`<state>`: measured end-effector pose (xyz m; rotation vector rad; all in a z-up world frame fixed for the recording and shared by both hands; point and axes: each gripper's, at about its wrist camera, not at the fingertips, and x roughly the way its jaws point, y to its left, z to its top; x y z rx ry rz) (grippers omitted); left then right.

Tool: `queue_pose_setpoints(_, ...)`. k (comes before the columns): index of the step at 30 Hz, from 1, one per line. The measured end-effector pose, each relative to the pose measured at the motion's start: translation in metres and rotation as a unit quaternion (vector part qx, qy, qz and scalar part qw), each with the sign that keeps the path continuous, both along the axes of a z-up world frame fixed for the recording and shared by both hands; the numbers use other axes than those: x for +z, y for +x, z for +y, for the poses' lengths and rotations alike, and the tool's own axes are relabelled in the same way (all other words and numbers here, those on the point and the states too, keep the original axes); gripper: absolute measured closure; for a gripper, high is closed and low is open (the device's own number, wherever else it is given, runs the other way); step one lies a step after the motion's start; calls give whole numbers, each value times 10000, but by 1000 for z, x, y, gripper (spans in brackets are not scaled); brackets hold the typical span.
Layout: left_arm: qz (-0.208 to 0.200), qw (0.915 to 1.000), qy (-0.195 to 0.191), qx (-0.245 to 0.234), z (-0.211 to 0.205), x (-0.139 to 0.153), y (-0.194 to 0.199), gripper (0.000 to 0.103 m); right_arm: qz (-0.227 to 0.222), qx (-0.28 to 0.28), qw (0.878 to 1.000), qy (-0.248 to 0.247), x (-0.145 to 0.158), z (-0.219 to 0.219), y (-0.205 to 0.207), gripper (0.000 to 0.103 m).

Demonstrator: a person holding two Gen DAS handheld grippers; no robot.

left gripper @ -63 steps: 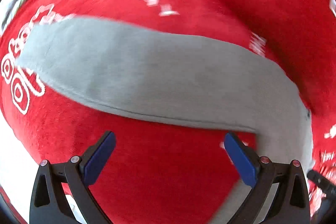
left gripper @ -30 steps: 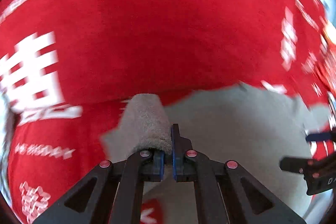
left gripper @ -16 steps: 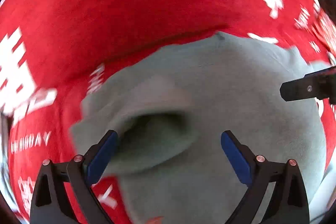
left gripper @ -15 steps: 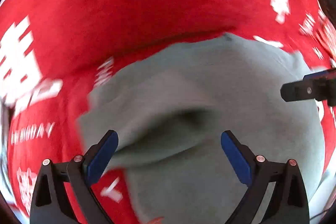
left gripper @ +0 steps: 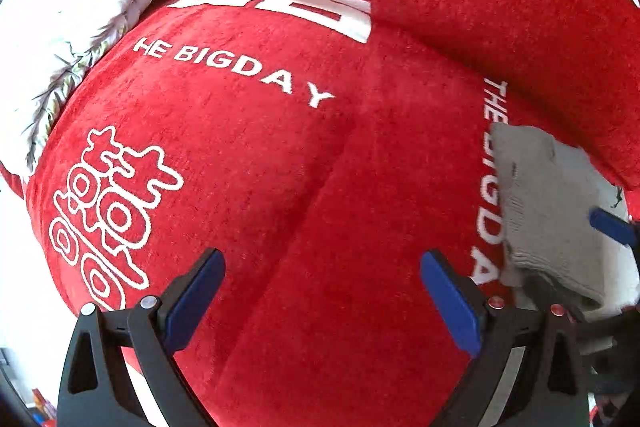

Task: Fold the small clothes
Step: 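Grasp the sleeve cuff nearest the left tool and fold it across the body, then grasp the other sleeve cuff with the right tool and lift it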

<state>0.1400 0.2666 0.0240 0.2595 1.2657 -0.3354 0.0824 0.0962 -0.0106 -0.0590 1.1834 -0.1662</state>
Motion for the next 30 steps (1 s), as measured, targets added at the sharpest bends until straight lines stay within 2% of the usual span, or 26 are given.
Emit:
queue_pose_setpoints(1, 13, 10000, -3, -33, 0, -1, -1, 4, 24, -52, 9999, -120, -5, 4, 8, 18)
queue_pose_setpoints(2, 23, 10000, -5, -68, -3, -3, -2, 4, 56, -147, 9999, -9, -9, 2, 14, 64)
queue_pose_setpoints(3, 37, 9999, -32, -110, -8, -5, -1, 4, 49, -345, 9986, 391, -9, -7, 16, 94)
queue_pose_setpoints(5, 143, 9995, -172, -228, -18, -12, 1, 4, -377, -1104, 9877, 1041, 9, -37, 0, 95)
queue_pose_setpoints(8, 258, 9984, -297, -416, -37, -16, 0, 4, -1064, -2105, 9555, 1772, 41, -91, -40, 95)
queue_pose_setpoints(9, 255, 9979, -309, -503, -45, -16, 0, 4, -1273, -2464, 9411, 1933, 50, -113, -60, 95)
queue_pose_setpoints(11, 215, 9966, -340, -724, -62, -13, -3, 4, -1492, -3039, 9203, 1959, 58, -148, -96, 95)
queue_pose_setpoints(13, 188, 9942, -382, -989, -83, -12, -5, 4, -1568, -3588, 8991, 1960, 55, -180, -133, 95)
queue_pose_setpoints(15, 121, 9924, -329, -1179, -101, -15, -4, 4, -1494, -4135, 8724, 2133, 39, -213, -172, 95)
queue_pose_setpoints(18, 125, 9906, -216, -1343, -127, -22, -4, 4, -1324, -4890, 8234, 2556, 6, -247, -222, 89)
queue_pose_setpoints(19, 115, 9903, -193, -1369, -134, -23, -5, 4, -1258, -5034, 8081, 2790, -5, -253, -235, 87)
queue_pose_setpoints(20, 85, 9901, -184, -1389, -138, -22, -7, 4, -1205, -5141, 7941, 3009, -17, -257, -245, 77)
queue_pose_setpoints(21, 50, 9899, -168, -1409, -142, -21, -9, 4, -1214, -5178, 7851, 3175, -24, -258, -252, 63)
queue_pose_setpoints(23, 15, 9889, -104, -1485, -149, -20, -13, 4, -1314, -5197, 7702, 3457, -37, -259, -259, 56)
queue_pose_setpoints(25, -30, 9879, -10, -1553, -153, -19, -16, 4, -1453, -5246, 7557, 3640, -42, -263, -262, 58)
queue_pose_setpoints(26, -45, 9875, 27, -1576, -155, -20, -16, 4, -1571, -5220, 7463, 3819, -44, -267, -261, 65)
queue_pose_setpoints(27, -53, 9873, 60, -1584, -157, -20, -16, 4, -1641, -5179, 7396, 3972, -43, -271, -260, 68)
queue_pose_setpoints(30, -32, 9887, 78, -1495, -160, -19, -15, 4, -1648, -5040, 7393, 4151, -41, -274, -254, 65)
